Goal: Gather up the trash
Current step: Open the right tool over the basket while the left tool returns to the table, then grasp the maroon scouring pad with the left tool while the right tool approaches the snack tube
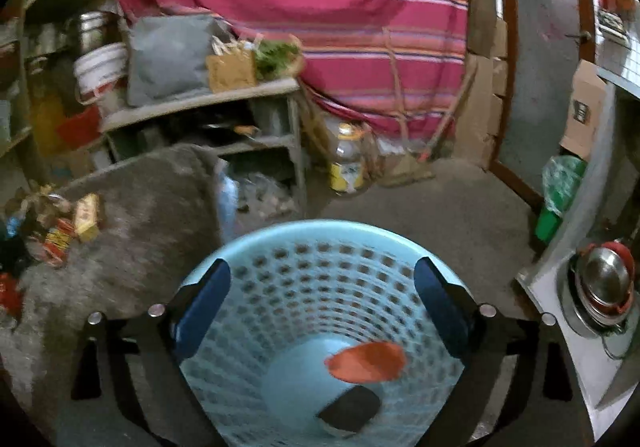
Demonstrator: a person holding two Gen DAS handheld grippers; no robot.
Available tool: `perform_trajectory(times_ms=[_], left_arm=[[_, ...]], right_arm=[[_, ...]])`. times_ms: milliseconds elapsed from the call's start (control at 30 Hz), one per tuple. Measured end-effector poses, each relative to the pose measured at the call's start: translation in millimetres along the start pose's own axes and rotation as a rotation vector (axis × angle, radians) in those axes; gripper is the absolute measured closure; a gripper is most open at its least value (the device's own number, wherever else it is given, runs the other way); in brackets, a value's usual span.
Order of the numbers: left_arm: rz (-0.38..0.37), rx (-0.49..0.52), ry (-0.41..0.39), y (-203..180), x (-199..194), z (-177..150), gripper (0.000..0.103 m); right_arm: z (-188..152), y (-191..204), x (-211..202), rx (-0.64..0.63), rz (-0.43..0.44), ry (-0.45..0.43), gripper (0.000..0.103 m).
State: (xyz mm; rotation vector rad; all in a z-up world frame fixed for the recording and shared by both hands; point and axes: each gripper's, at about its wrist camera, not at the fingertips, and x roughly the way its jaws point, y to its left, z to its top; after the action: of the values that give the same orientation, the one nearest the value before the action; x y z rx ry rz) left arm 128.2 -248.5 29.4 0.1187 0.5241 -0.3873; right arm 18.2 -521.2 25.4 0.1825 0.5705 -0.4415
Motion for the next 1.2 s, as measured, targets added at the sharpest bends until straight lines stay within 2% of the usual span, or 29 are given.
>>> perform_trajectory(times_ms=[133,267,367,433,533,633,833,1033,1200], left_arm=[[0.055,-0.018,-0.023,38,-7,3,0.006],[0.134,-0.055,-0.06,86,-12,5,0.006],[0.191,-0.082,-0.06,119,-9,7,0.006],[0.229,-0.117,-0.041,144,-5,3,0.006],[0.234,-0.175,0.008,177,1,-3,0.006],[0.27,-0.184,0.038,204,6,-12,0.006],[0.271,-0.177,0.105,228,17,-26,0.006],[0.274,-0.153,0.157,238,36,-34,0.006],[0.252,-0.162,0.209,247,56,-37,0.006]], right_arm=[[7,41,-5,-0.018,0.068,-0.036,0.007],[10,82,-1,-0.041,0.131,-0.038,0.007],[8,110,5,-0.066,0.153,-0.031,0.007],[7,127,8,-0.082,0.17,-0.028,0.007],[5,150,14,-0.103,0.191,-0.024,0.007],[4,171,21,-0.109,0.209,-0.018,0.007],[2,204,39,-0.088,0.25,0.006,0.007],[1,241,49,-0.135,0.265,0.008,0.007],[3,255,58,-0.158,0.271,0.018,0.007]])
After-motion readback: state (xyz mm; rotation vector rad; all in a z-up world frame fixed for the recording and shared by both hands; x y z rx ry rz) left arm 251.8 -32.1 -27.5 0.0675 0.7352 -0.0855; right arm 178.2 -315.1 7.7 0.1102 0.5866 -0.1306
